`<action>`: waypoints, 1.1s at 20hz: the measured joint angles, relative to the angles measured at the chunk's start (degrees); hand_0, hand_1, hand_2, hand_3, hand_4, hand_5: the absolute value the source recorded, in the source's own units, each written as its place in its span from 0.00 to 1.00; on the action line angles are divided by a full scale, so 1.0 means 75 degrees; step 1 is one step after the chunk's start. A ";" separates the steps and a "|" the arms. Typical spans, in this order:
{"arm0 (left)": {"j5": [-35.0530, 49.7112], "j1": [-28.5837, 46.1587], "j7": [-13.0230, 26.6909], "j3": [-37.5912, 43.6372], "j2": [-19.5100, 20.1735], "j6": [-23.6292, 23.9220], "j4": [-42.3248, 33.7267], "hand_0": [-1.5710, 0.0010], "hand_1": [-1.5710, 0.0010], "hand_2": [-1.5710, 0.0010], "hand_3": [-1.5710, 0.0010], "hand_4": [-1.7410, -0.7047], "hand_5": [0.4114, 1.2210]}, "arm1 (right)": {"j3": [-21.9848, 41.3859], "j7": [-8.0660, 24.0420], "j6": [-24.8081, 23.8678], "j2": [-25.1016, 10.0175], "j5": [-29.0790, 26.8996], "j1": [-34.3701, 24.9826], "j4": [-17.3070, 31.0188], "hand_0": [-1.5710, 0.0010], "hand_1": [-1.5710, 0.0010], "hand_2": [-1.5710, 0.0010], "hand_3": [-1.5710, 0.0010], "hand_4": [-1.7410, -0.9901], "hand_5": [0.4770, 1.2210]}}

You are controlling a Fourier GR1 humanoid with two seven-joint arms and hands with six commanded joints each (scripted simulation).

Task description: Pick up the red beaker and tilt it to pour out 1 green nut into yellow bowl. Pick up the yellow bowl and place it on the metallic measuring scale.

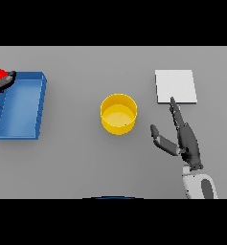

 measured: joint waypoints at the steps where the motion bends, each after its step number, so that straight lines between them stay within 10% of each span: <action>1: -0.0096 -0.0002 0.0085 -0.0122 0.0096 -0.0159 -0.0026 0.75 0.78 0.79 0.78 0.84 0.29 | 0.0020 -0.0056 0.0009 0.0014 0.0000 0.0002 -0.0009 1.00 1.00 1.00 1.00 0.78 0.26; 11: -0.0633 0.0064 -0.0500 -0.0393 0.0111 0.0165 0.0084 0.97 0.98 0.98 0.98 0.92 0.29 | 0.0270 0.0539 -0.0284 -0.0114 0.0856 -0.0247 0.0020 1.00 1.00 1.00 1.00 0.87 0.23; 22: -0.0388 0.0188 -0.0490 -0.0343 -0.0254 0.0321 -0.0217 1.00 1.00 1.00 1.00 0.90 0.34 | 0.1943 0.0561 0.1563 -0.2307 0.3559 -0.2780 0.0826 1.00 1.00 1.00 1.00 0.78 0.21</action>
